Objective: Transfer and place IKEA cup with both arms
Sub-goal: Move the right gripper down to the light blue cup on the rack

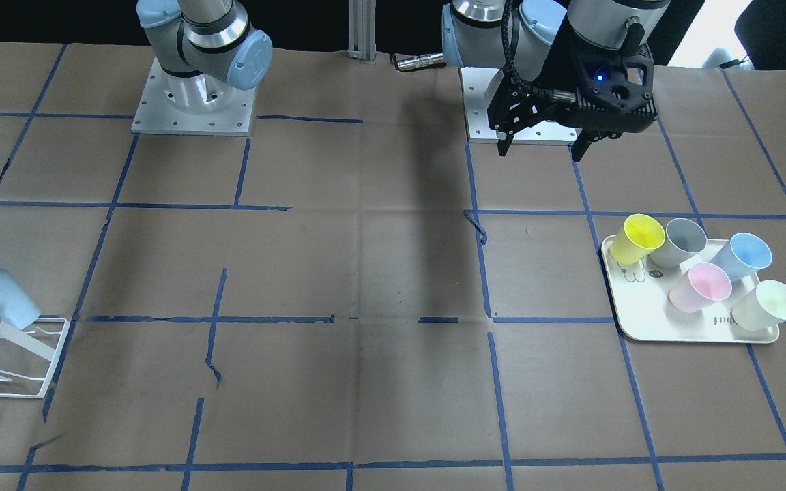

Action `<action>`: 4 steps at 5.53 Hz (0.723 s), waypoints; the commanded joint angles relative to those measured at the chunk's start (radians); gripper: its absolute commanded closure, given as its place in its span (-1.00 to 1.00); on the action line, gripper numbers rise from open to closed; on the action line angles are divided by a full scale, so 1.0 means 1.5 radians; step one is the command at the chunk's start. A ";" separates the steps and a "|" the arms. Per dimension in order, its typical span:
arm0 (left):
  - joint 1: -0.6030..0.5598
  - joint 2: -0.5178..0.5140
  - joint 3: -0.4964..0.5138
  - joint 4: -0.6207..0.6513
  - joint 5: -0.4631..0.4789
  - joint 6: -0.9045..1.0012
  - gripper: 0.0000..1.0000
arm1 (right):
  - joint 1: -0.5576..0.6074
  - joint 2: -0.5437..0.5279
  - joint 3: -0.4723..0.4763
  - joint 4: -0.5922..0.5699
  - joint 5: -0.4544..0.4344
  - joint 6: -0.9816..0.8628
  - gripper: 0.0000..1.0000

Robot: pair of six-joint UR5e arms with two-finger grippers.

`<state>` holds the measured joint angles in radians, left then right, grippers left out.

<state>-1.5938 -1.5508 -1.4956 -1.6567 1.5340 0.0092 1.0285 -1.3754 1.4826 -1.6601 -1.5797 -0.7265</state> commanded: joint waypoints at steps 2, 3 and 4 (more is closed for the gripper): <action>0.000 0.000 -0.001 0.000 -0.001 0.001 -0.98 | -0.004 -0.006 0.149 -0.168 0.020 -0.008 -1.00; -0.001 0.001 -0.001 -0.001 0.000 0.001 -0.98 | -0.002 -0.007 0.179 -0.189 0.051 -0.007 -1.00; -0.001 0.001 -0.001 0.000 0.000 0.001 -0.98 | -0.001 0.000 0.206 -0.229 0.059 -0.010 -1.00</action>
<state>-1.5950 -1.5496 -1.4971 -1.6575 1.5336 0.0107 1.0253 -1.3817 1.7502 -1.9518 -1.5105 -0.7383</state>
